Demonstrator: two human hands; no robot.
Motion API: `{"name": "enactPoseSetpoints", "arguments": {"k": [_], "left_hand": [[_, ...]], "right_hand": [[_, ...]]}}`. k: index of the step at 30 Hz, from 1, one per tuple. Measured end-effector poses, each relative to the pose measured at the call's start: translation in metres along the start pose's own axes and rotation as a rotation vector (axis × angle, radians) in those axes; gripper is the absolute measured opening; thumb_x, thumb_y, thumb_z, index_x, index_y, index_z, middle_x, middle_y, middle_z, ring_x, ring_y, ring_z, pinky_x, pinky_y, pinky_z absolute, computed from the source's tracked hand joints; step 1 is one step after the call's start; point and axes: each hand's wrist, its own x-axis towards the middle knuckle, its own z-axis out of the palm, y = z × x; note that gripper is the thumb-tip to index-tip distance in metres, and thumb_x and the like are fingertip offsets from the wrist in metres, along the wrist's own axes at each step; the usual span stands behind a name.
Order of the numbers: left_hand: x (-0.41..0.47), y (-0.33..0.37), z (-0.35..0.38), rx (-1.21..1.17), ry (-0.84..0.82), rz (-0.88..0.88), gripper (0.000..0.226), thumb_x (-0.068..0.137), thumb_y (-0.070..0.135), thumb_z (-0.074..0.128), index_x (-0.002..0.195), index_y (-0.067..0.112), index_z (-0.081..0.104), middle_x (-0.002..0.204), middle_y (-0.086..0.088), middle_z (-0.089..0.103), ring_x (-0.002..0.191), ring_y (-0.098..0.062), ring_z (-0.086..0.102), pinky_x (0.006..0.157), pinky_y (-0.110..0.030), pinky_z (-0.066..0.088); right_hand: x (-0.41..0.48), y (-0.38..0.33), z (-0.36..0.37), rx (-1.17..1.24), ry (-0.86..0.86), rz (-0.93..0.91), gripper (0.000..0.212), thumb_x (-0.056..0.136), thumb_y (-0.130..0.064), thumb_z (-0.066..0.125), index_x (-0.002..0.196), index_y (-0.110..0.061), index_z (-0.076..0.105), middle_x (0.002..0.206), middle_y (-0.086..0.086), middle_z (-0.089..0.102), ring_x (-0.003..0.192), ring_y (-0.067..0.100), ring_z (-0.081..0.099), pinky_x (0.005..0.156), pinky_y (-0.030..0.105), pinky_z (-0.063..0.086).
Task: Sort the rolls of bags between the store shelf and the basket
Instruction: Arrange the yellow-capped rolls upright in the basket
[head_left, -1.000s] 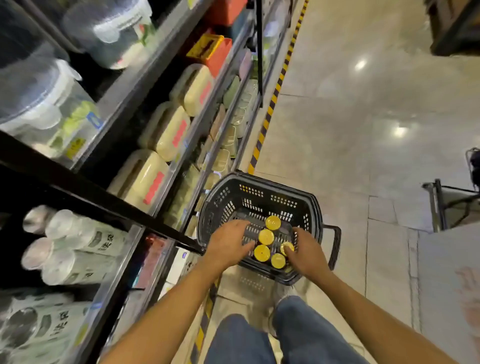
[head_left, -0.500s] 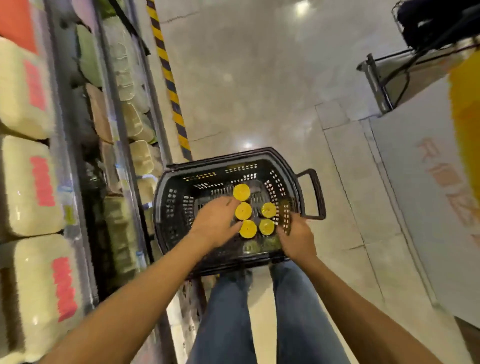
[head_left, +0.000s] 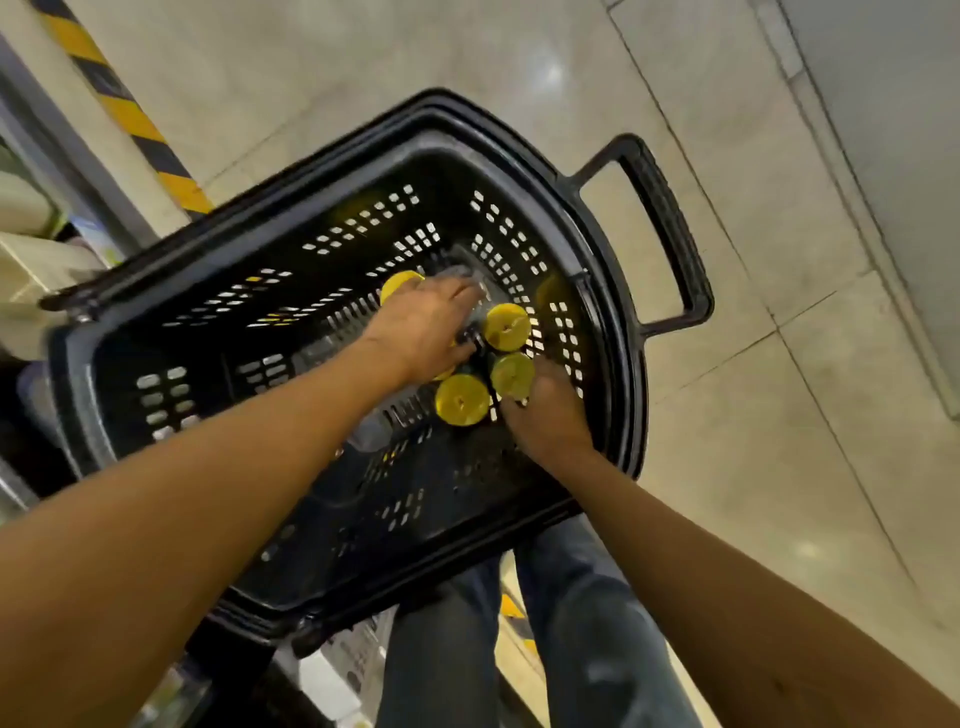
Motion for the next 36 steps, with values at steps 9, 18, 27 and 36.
{"name": "enactPoseSetpoints", "arguments": {"k": [9,18,27,36], "left_hand": [[0.08,-0.019,0.082,-0.153,-0.101,-0.028,0.079,0.086,0.049,0.058,0.148,0.013,0.024,0.156,-0.011,0.02,0.14,-0.03,0.029,0.104,-0.045,0.04],[0.12,0.004,0.124,-0.509,-0.093,-0.211,0.083,0.079,0.052,0.067,0.145,0.017,0.032,0.146,-0.01,0.041,0.134,-0.026,0.037,0.108,-0.032,0.028],[0.128,0.003,0.131,-0.597,0.058,-0.311,0.073,0.064,0.051,0.08,0.127,0.02,0.056,0.123,-0.004,0.062,0.114,-0.021,0.055,0.095,-0.03,0.042],[0.123,-0.002,0.137,-0.814,0.115,-0.37,0.068,0.055,0.038,0.089,0.116,0.021,0.065,0.115,0.004,0.066,0.1,-0.007,0.058,0.086,-0.022,0.047]], "right_hand": [[0.055,0.019,0.045,0.092,0.042,0.166,0.075,0.089,-0.024,0.06,0.147,-0.002,0.018,0.147,0.02,0.033,0.135,0.032,0.033,0.109,0.034,0.027],[0.075,0.018,0.089,0.136,0.18,0.325,0.075,0.093,-0.033,0.056,0.15,-0.007,0.015,0.157,0.011,0.015,0.145,0.024,0.016,0.114,0.029,0.014],[0.088,0.016,0.097,-0.139,0.058,0.371,0.069,0.101,-0.038,0.036,0.15,-0.004,0.002,0.159,0.01,-0.004,0.146,0.02,-0.007,0.115,0.034,-0.008],[0.095,0.011,0.102,0.032,0.135,0.493,0.076,0.097,-0.039,0.047,0.15,-0.012,0.0,0.159,0.007,0.006,0.147,0.017,0.001,0.115,0.028,-0.01]]}}
